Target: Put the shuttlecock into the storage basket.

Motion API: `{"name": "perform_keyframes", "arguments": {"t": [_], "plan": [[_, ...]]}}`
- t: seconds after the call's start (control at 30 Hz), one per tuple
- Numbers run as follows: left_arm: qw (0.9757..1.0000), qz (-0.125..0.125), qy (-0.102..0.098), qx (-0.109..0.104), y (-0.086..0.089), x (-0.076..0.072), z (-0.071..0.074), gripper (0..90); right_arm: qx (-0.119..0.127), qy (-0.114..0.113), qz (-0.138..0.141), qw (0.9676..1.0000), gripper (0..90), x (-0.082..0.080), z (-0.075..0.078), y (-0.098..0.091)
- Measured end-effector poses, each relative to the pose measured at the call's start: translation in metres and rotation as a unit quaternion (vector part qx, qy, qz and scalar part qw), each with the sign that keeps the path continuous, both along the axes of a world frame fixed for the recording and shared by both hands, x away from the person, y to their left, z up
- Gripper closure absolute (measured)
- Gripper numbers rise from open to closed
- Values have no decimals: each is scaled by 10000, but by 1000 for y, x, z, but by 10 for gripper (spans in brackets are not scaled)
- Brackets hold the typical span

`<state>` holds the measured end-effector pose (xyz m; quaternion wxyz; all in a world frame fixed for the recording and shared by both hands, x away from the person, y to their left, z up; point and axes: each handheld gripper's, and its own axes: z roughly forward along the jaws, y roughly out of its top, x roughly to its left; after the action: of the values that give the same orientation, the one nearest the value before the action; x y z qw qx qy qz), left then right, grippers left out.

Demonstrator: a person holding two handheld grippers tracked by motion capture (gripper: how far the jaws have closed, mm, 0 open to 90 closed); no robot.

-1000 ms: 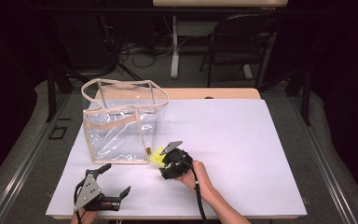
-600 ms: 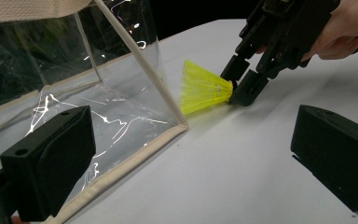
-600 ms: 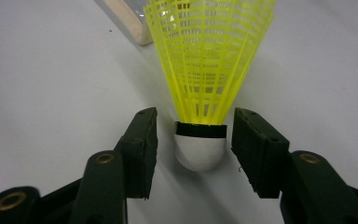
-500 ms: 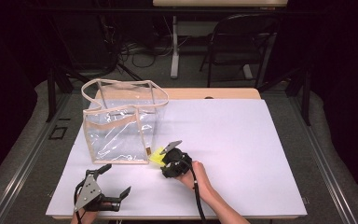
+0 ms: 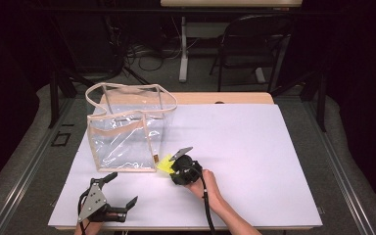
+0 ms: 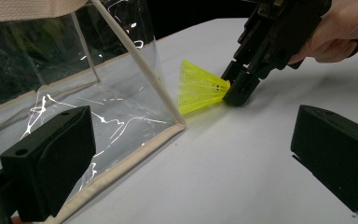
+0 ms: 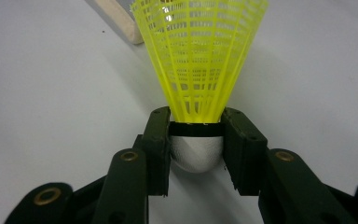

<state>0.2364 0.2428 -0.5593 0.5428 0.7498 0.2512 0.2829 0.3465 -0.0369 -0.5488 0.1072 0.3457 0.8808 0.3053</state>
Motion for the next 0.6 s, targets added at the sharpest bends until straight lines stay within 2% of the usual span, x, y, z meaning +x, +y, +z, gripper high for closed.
{"name": "perform_keyframes", "arguments": {"t": [0.6], "plan": [[10000,-14,2,14,0,0,0,0,71,-40,45,10000,641,-2,7,-5]]}}
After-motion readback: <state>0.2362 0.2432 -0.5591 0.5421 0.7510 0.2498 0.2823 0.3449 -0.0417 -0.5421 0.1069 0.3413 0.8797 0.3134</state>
